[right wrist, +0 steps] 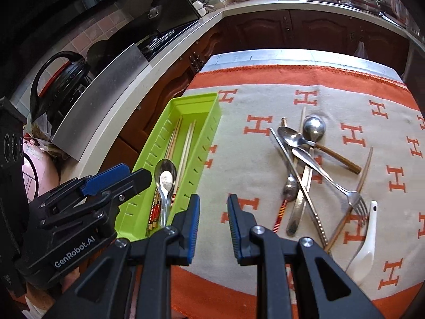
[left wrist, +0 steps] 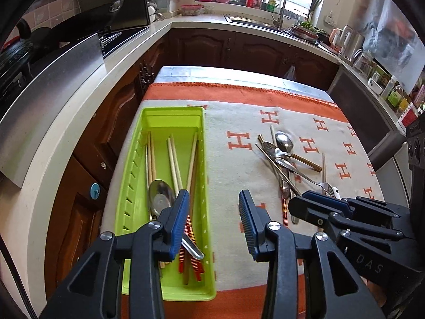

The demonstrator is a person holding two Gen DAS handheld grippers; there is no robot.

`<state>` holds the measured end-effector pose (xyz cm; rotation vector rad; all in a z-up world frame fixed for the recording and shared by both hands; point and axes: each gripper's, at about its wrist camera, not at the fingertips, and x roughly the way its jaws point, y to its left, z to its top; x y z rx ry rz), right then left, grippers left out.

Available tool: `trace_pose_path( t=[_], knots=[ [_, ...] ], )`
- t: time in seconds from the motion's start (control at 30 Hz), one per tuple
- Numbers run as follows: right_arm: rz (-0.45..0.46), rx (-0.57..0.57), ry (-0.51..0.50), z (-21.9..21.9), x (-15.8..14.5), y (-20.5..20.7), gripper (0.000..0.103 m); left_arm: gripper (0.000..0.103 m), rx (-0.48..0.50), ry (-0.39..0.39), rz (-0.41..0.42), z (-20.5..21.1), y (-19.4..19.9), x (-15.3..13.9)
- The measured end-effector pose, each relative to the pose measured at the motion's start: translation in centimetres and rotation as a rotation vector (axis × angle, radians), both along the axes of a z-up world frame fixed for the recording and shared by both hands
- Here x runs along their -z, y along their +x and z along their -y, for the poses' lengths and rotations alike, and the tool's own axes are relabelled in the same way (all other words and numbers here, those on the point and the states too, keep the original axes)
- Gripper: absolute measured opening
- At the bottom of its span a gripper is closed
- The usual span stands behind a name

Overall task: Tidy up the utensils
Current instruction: 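Move both open tools back over the remaining utensils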

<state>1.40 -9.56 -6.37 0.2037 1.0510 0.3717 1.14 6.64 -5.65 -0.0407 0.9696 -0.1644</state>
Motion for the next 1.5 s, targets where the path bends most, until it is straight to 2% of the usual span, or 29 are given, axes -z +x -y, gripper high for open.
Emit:
trace_pose_path(
  t=[0.23,0.47,0.7,0.73,0.77,0.83,1.0,1.17,1.37,1.5],
  knots=[
    [0.003,0.084,0.017,5.8,0.7,-0.4,0.022,0.037,0.081,-0.016,-0.056,4.5,0.3,1.0],
    [-0.013,0.166,0.017,10.4,2.4,-0.5,0.021,0.037,0.156,-0.079,-0.158,8.7,1.3,3.6],
    [-0.025,0.191,0.019,13.2,4.1,-0.2,0.021,0.037,0.183,-0.165,-0.250,11.4,3.1,6.3],
    [-0.028,0.190,0.024,13.4,4.2,-0.1,0.021,0.036,0.183,-0.178,-0.260,11.7,3.3,6.5],
    [-0.031,0.191,0.027,13.6,4.4,-0.1,0.021,0.029,0.185,-0.196,-0.274,11.9,3.5,6.8],
    [-0.034,0.192,0.033,14.1,4.7,0.1,0.021,0.022,0.190,-0.227,-0.300,12.5,3.9,7.2],
    [-0.032,0.187,0.048,14.8,5.2,0.6,0.022,0.013,0.130,-0.314,-0.370,13.1,5.1,8.6],
    [-0.041,0.194,0.070,15.7,5.7,0.9,0.022,0.009,0.042,-0.340,-0.415,13.5,5.6,10.0],
    [-0.041,0.194,0.080,16.5,5.9,1.0,0.022,0.009,0.017,-0.306,-0.434,15.1,5.8,11.1],
    [-0.034,0.184,0.086,16.7,5.8,0.9,0.022,0.009,-0.004,-0.269,-0.414,16.0,5.8,11.0]
  ],
)
